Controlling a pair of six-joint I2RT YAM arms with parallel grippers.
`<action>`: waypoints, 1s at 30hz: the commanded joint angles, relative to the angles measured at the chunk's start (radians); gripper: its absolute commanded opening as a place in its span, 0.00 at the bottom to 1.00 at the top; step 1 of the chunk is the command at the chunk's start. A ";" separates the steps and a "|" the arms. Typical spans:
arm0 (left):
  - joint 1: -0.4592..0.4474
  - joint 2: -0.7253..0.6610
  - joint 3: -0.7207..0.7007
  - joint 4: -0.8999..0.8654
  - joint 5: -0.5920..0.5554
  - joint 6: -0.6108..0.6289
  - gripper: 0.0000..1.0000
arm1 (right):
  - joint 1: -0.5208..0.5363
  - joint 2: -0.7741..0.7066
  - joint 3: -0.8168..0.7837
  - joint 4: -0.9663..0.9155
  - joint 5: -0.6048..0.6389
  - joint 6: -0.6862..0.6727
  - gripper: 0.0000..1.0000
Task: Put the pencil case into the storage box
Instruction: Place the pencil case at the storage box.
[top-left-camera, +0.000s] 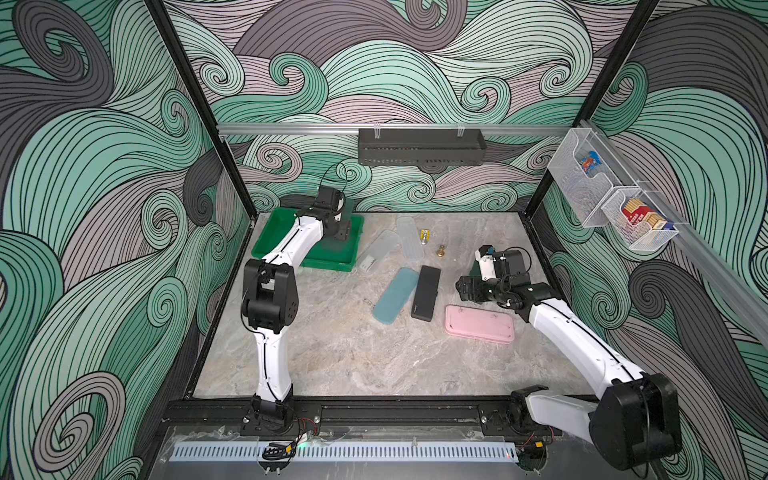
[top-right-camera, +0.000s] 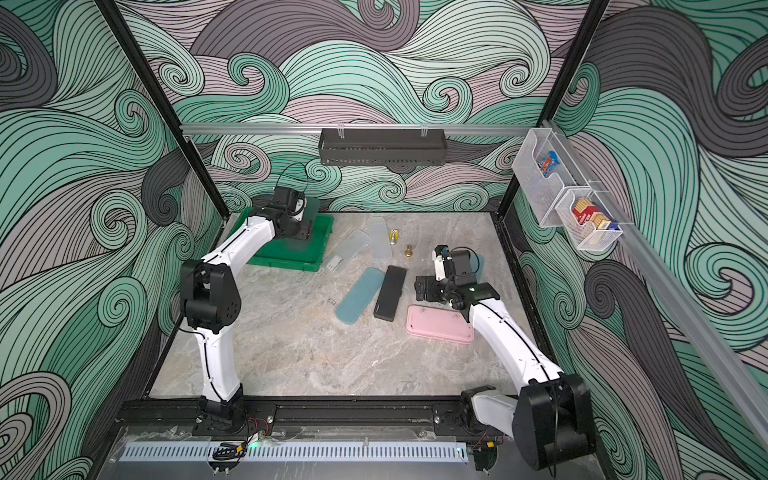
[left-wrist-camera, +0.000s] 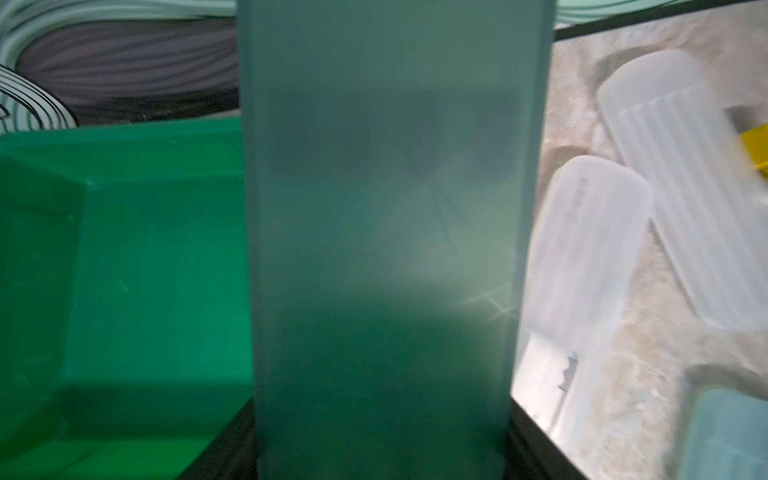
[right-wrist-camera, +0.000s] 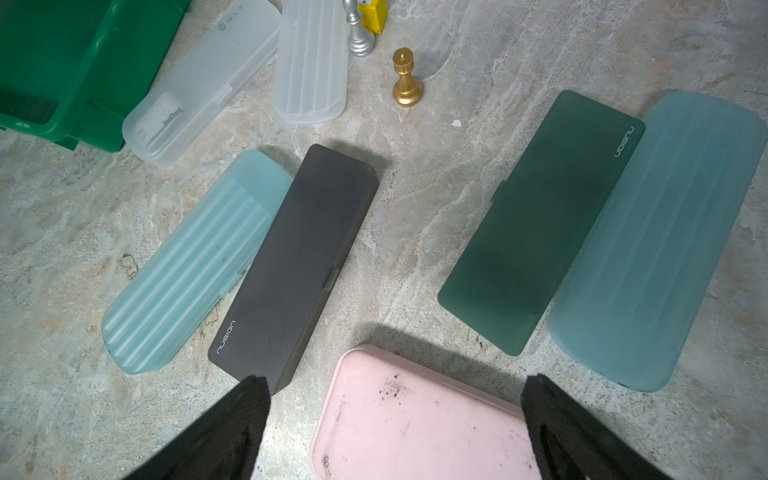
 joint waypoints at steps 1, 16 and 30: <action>-0.003 0.069 0.067 -0.008 -0.009 -0.035 0.66 | 0.008 0.018 0.015 -0.010 -0.018 -0.011 0.99; -0.008 0.168 0.057 -0.044 0.092 -0.075 0.85 | 0.011 0.022 -0.005 -0.010 -0.009 -0.010 0.99; -0.014 -0.023 -0.022 -0.052 0.020 -0.115 0.99 | 0.013 0.016 -0.004 -0.026 0.005 0.036 0.99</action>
